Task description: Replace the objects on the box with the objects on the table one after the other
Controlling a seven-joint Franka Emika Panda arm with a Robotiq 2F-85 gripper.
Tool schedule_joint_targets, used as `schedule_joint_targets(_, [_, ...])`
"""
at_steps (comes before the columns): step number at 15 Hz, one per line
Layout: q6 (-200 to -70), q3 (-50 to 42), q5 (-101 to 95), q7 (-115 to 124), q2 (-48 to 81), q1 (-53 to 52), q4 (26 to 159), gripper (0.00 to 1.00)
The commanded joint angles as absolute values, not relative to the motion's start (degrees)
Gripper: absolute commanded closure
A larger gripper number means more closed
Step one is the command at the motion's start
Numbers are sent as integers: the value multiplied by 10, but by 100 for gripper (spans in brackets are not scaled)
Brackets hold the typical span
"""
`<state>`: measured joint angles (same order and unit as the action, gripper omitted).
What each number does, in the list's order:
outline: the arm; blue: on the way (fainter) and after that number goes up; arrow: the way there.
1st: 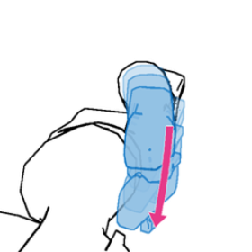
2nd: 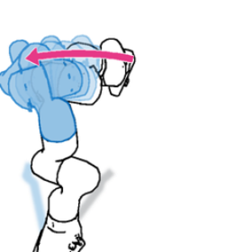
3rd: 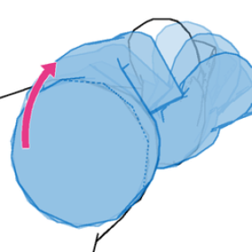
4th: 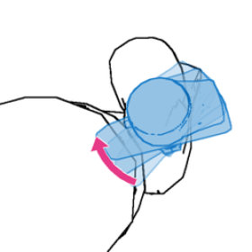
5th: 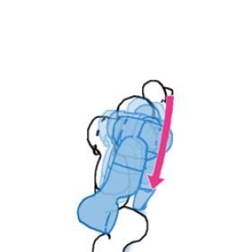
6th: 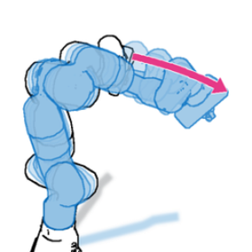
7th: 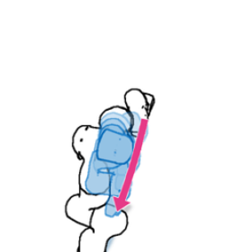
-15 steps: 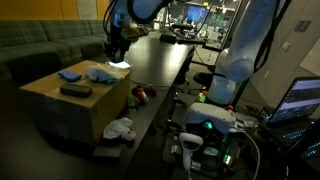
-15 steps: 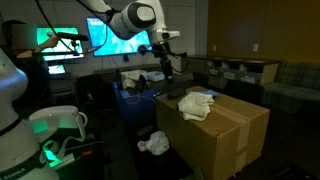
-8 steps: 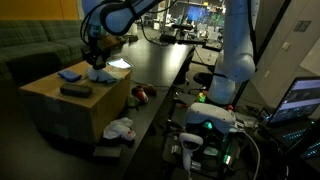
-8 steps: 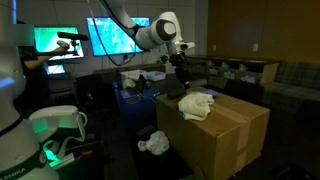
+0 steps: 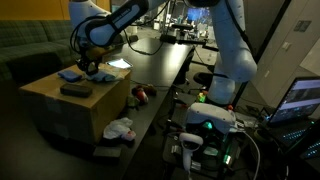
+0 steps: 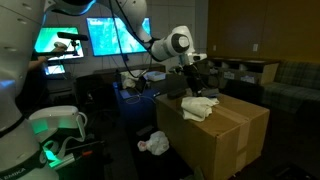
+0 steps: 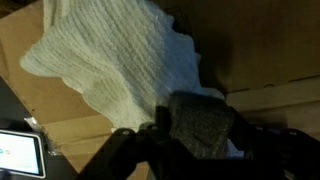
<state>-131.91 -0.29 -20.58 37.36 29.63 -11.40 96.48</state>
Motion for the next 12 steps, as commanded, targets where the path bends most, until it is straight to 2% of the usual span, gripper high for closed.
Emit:
schedule_joint_targets(1, [-1325,-51,-234,410,330,-144,908,65])
schedule_joint_targets(11, [-1310,-107,-276,467,381,-159,873,65])
schedule_joint_targets(12, [-1304,-106,-273,465,381,-159,872,55])
